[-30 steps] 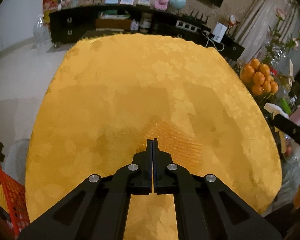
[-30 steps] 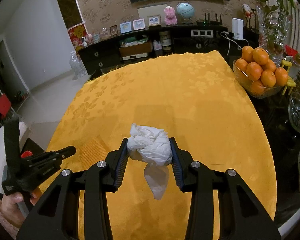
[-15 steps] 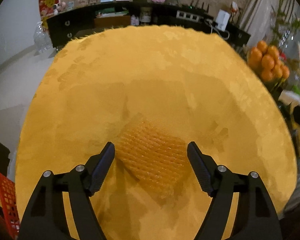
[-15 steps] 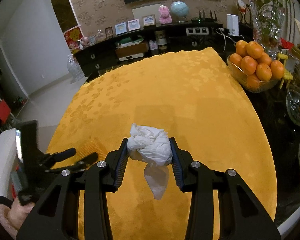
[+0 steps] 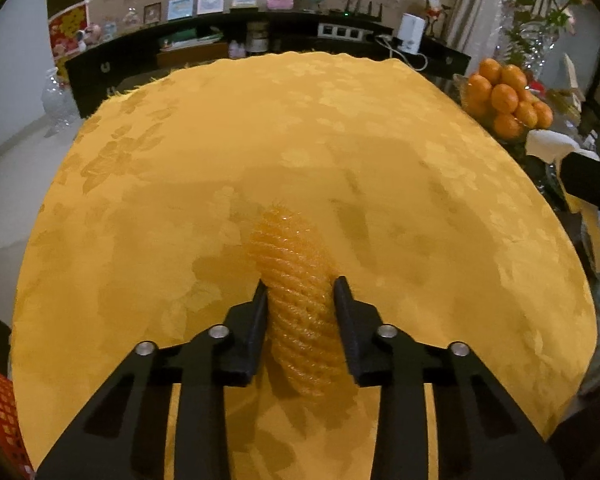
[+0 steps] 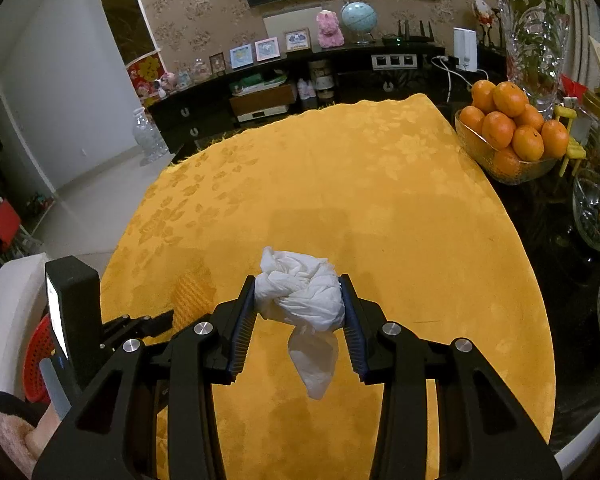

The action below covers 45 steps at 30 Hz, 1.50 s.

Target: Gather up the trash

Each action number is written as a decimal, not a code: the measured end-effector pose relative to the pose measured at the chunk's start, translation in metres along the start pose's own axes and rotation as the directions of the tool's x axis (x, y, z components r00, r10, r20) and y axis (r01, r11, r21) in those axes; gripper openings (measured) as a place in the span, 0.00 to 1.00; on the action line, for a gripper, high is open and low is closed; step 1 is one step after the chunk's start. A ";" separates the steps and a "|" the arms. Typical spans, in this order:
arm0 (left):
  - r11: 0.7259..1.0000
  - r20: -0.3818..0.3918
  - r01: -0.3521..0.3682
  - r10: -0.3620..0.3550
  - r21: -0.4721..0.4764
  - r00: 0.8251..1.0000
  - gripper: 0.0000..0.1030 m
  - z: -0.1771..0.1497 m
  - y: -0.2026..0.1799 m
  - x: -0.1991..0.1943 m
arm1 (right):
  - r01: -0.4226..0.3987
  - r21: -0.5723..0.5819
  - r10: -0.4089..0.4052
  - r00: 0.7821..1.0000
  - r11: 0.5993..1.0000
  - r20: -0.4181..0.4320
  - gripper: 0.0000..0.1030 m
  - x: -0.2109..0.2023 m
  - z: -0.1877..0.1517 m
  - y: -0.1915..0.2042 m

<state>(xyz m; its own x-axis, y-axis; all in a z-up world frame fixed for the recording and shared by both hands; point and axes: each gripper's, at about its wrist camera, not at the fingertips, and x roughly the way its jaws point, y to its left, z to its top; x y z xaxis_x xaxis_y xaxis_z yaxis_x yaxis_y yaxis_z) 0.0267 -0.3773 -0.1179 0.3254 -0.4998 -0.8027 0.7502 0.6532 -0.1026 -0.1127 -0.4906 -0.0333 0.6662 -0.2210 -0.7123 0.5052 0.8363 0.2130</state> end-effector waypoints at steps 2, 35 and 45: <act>1.000 -0.002 0.011 -0.011 -0.001 1.000 0.26 -0.001 0.000 -0.001 | -0.001 -0.001 0.001 1.000 1.000 0.001 0.38 0.000 0.000 -0.001; 0.964 0.250 -0.210 0.246 -0.162 0.936 0.26 -0.005 0.091 -0.158 | -0.092 -0.121 0.099 0.993 0.988 0.058 0.38 -0.005 0.007 0.070; 0.902 0.225 -0.337 0.399 -0.269 0.889 0.26 -0.036 0.143 -0.190 | -0.155 -0.251 0.167 0.986 0.955 0.025 0.38 -0.002 -0.007 0.140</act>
<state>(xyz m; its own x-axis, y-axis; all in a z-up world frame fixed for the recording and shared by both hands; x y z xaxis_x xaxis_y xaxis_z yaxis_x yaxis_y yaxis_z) 0.0519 -0.1682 -0.0006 0.7179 -0.3118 -0.6224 0.4127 0.9107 0.0197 -0.0474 -0.3697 -0.0072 0.7547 -0.0911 -0.6497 0.2415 0.9593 0.1461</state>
